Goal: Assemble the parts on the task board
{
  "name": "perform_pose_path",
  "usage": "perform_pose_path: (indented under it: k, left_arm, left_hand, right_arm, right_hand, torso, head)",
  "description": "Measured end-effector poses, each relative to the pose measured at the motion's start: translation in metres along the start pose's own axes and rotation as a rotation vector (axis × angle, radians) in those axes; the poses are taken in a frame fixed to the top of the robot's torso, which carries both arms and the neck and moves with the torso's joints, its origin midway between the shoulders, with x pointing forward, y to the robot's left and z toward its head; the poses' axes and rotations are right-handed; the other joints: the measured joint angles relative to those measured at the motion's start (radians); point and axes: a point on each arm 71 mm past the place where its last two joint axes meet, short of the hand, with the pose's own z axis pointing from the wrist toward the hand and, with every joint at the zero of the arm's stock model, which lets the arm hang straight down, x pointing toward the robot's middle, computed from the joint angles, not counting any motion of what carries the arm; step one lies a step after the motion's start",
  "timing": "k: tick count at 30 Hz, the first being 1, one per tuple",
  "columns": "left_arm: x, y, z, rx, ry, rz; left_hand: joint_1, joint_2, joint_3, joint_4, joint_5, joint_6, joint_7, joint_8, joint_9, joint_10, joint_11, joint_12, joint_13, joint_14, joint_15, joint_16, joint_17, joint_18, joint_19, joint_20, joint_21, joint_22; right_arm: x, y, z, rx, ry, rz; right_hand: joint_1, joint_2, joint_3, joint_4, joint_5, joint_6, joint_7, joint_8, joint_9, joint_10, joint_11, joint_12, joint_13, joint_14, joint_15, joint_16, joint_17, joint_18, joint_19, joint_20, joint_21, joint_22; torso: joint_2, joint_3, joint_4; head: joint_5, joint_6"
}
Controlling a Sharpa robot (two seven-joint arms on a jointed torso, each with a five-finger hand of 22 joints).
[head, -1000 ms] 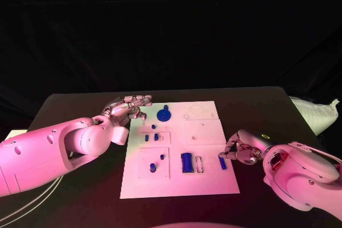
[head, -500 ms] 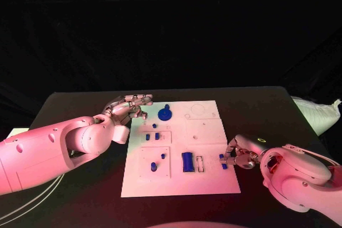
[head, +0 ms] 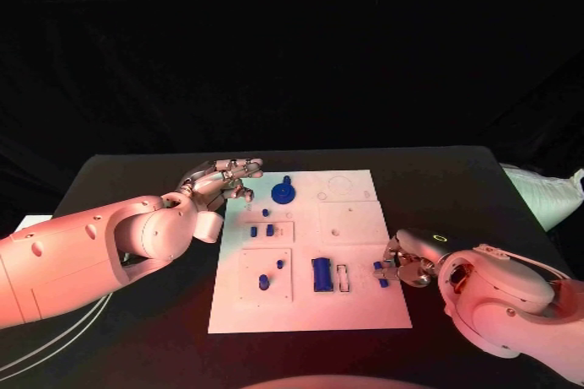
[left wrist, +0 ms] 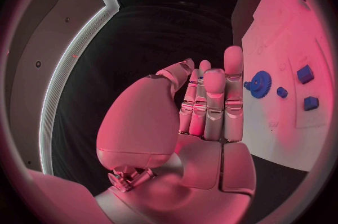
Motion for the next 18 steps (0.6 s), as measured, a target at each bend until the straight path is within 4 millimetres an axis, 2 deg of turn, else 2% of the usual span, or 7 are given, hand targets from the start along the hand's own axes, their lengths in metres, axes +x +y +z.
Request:
perform_pose_path:
  k: [6, 9, 10, 15, 16, 17, 18]
  left_arm:
    - [0.0, 0.0, 0.0, 0.0, 0.0, 0.0]
    - [0.0, 0.0, 0.0, 0.0, 0.0, 0.0]
    - [0.0, 0.0, 0.0, 0.0, 0.0, 0.0]
    - [-0.001, 0.0, 0.0, 0.0, 0.0, 0.001]
    - [-0.001, 0.0, 0.0, 0.0, 0.0, 0.001]
    - [-0.001, 0.0, 0.0, 0.0, 0.0, 0.001]
    - [-0.001, 0.0, 0.0, 0.0, 0.0, 0.001]
  left_hand:
    - [0.0, 0.0, 0.0, 0.0, 0.0, 0.0, 0.0, 0.0, 0.0, 0.0, 0.0, 0.0, 0.0, 0.0, 0.0, 0.0, 0.0, 0.0, 0.0, 0.0, 0.0, 0.0]
    - [0.0, 0.0, 0.0, 0.0, 0.0, 0.0, 0.0, 0.0, 0.0, -0.007, 0.0, 0.005, 0.0, 0.0, 0.0, 0.0, -0.002, 0.0, 0.0, 0.0, 0.0, -0.001]
    - [0.0, 0.0, 0.0, 0.0, 0.0, 0.0, 0.0, 0.0, 0.0, -0.007, 0.0, 0.006, 0.0, 0.0, 0.0, 0.0, -0.002, 0.0, 0.0, 0.0, 0.0, -0.001]
    - [0.0, 0.0, 0.0, 0.0, 0.0, 0.0, 0.0, 0.0, 0.0, -0.007, 0.0, 0.006, 0.0, 0.0, 0.0, 0.0, -0.002, 0.0, 0.0, 0.0, 0.0, -0.001]
    - [0.0, 0.0, 0.0, 0.0, 0.0, 0.0, 0.0, 0.0, 0.0, -0.007, 0.0, 0.006, 0.0, 0.0, 0.0, 0.0, -0.002, 0.0, 0.0, 0.0, 0.0, -0.001]
    - [0.0, 0.0, 0.0, 0.0, 0.0, 0.0, 0.0, 0.0, 0.0, -0.007, 0.0, 0.006, 0.0, 0.0, 0.0, 0.0, -0.002, 0.0, 0.0, 0.0, 0.0, -0.001]
    - [0.0, 0.0, 0.0, 0.0, 0.0, 0.0, 0.0, 0.0, 0.0, -0.007, 0.0, 0.006, 0.0, 0.0, 0.0, 0.0, -0.002, 0.0, 0.0, 0.0, 0.0, -0.001]
  right_arm:
    - [0.0, 0.006, 0.002, -0.017, 0.001, -0.046]
    - [0.001, 0.009, 0.003, -0.03, 0.003, -0.083]
    - [0.001, 0.011, 0.003, -0.035, 0.003, -0.101]
    - [0.002, 0.017, 0.004, -0.054, 0.0, -0.165]
    - [0.003, 0.017, 0.004, -0.057, -0.001, -0.174]
    - [0.003, 0.018, 0.004, -0.059, -0.002, -0.183]
    - [0.003, 0.019, 0.004, -0.062, -0.003, -0.192]
  right_hand:
    - [0.03, 0.001, 0.022, -0.022, -0.059, 0.008, -0.002, -0.006, -0.002, 0.002, -0.003, -0.005, 0.0, 0.001, 0.002, 0.0, 0.003, 0.0, 0.0, 0.0, 0.0, 0.0]
    - [0.047, 0.003, 0.04, -0.04, -0.138, 0.01, 0.0, -0.01, -0.003, 0.002, -0.006, -0.012, 0.0, 0.001, 0.003, 0.0, 0.009, 0.0, 0.0, 0.0, 0.0, 0.0]
    - [0.052, 0.003, 0.045, -0.045, -0.15, 0.012, 0.001, -0.012, -0.003, 0.002, -0.006, -0.012, 0.0, 0.002, 0.001, 0.0, 0.011, 0.0, 0.0, 0.0, 0.0, 0.0]
    - [0.062, -0.004, 0.062, -0.055, -0.157, 0.015, 0.005, -0.017, -0.002, 0.002, -0.006, -0.017, -0.007, 0.003, 0.001, 0.0, 0.016, 0.0, 0.0, 0.0, 0.004, 0.0]
    - [0.064, -0.006, 0.067, -0.056, -0.157, 0.015, 0.005, -0.017, 0.003, 0.002, -0.006, -0.018, -0.008, 0.003, 0.001, 0.0, 0.017, 0.0, 0.0, 0.0, 0.004, 0.0]
    - [0.067, -0.009, 0.07, -0.059, -0.158, 0.017, 0.007, -0.017, 0.026, 0.002, -0.006, -0.023, -0.009, 0.003, 0.002, 0.0, 0.017, 0.0, 0.0, 0.0, 0.004, 0.0]
    - [0.068, -0.01, 0.076, -0.061, -0.157, 0.017, 0.007, -0.017, 0.026, 0.002, -0.006, -0.025, -0.01, 0.003, 0.002, 0.0, 0.018, 0.0, 0.0, 0.0, 0.004, 0.0]
  torso:
    - [0.0, -0.0002, 0.0001]
    - [-0.001, -0.0003, 0.0005]
    - [-0.001, -0.0002, 0.0006]
    - [-0.002, -0.0008, 0.0011]
    - [-0.002, -0.0008, 0.0012]
    - [-0.002, -0.0008, 0.0012]
    - [-0.002, -0.0008, 0.0012]
  head:
    - [0.002, -0.003]
    - [0.002, -0.005]
    - [0.002, -0.005]
    - [0.002, -0.006]
    - [0.003, -0.006]
    - [0.003, -0.006]
    - [0.003, -0.005]
